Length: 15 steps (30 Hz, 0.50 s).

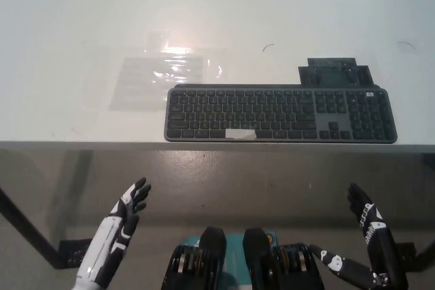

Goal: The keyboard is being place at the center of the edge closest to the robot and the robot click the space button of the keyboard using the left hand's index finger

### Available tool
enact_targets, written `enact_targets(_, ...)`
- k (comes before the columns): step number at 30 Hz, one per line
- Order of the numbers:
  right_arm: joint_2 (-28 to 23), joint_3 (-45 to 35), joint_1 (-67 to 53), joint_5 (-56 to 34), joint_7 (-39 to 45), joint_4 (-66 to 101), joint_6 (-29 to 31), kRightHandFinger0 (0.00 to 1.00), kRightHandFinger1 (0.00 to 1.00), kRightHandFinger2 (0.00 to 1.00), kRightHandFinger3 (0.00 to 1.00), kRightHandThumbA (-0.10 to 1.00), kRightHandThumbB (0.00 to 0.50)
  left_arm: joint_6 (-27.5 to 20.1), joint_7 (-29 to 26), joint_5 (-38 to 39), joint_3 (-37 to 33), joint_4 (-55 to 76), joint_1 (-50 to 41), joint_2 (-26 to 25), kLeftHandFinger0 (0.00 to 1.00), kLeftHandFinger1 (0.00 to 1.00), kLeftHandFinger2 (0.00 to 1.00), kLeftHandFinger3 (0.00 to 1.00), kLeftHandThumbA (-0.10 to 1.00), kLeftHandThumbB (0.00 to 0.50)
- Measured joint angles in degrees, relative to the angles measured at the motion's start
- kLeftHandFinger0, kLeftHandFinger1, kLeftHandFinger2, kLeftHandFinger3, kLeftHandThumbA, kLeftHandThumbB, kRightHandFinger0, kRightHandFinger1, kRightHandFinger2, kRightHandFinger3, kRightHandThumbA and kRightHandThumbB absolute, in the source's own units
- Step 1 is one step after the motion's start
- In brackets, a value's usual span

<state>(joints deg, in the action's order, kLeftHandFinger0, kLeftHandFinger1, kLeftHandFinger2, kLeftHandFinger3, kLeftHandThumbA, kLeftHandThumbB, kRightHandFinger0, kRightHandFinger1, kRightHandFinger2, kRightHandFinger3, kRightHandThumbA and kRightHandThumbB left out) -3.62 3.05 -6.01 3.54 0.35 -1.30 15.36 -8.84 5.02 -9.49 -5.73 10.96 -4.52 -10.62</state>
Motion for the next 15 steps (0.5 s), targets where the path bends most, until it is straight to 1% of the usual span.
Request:
enact_targets(1, 0.0, 0.0, 0.0, 0.0, 0.0, 0.0, 0.0, 1.00, 1.00, 1.00, 1.00, 1.00, 0.423, -0.1, 0.0, -1.2, -0.2, 0.4, 0.4, -0.4, 0.07, 0.00, 0.00, 1.00, 1.00, 0.451)
enact_targets(2, 0.0, 0.0, 0.0, 0.0, 0.0, -0.1, 0.0, 1.00, 1.00, 1.00, 1.00, 1.00, 0.422, -0.2, -0.1, -2.3, -0.3, 0.8, 0.8, -0.7, 0.02, 0.00, 0.00, 1.00, 1.00, 0.451)
enact_targets(3, 0.0, 0.0, -0.1, 0.0, 0.0, -0.1, 0.0, 1.00, 1.00, 1.00, 1.00, 1.00, 0.422, -0.2, -0.1, -3.8, -0.6, 1.4, 1.5, -1.0, 0.00, 0.00, 0.00, 1.00, 1.00, 0.448)
enact_targets(5, 0.0, 0.0, -0.1, 0.0, 0.0, -0.1, 0.0, 1.00, 1.00, 1.00, 1.00, 1.00, 0.423, -0.2, -0.1, -6.0, -1.0, 2.4, 2.7, -1.2, 0.00, 0.00, 0.01, 1.00, 1.00, 0.485)
enact_targets(6, 0.0, 0.0, -0.1, 0.0, 0.0, -0.1, 0.0, 1.00, 1.00, 1.00, 1.00, 1.00, 0.413, -0.2, -0.1, -7.3, -1.4, 2.9, 3.6, -1.3, 0.00, 0.00, 0.00, 1.00, 1.00, 0.499)
enact_targets(8, 0.0, 0.0, -0.1, 0.0, 0.0, -0.1, 0.0, 1.00, 1.00, 1.00, 1.00, 1.00, 0.414, -0.2, -0.1, -9.4, -2.1, 3.2, 5.1, -1.4, 0.00, 0.00, 0.00, 1.00, 1.00, 0.500)
enact_targets(9, 0.0, 0.0, -0.1, 0.0, 0.0, -0.1, 0.0, 1.00, 1.00, 1.00, 1.00, 1.00, 0.411, -0.2, 0.0, -10.3, -2.5, 3.4, 6.0, -1.5, 0.00, 0.00, 0.00, 1.00, 1.00, 0.489)
enact_targets(12, 0.0, 0.0, -0.1, 0.0, 0.0, -0.1, 0.0, 1.00, 1.00, 1.00, 1.00, 1.00, 0.421, 0.0, 0.1, -14.5, -4.1, 3.5, 9.6, -1.6, 0.00, 0.00, 0.00, 1.00, 1.00, 0.500)
enact_targets(15, 0.0, 0.0, 0.0, 0.1, 0.0, -0.1, 0.0, 1.00, 1.00, 1.00, 1.00, 1.00, 0.425, 0.4, 0.6, -17.6, -5.5, 3.0, 12.9, -1.9, 0.00, 0.00, 0.00, 1.00, 1.00, 0.499)
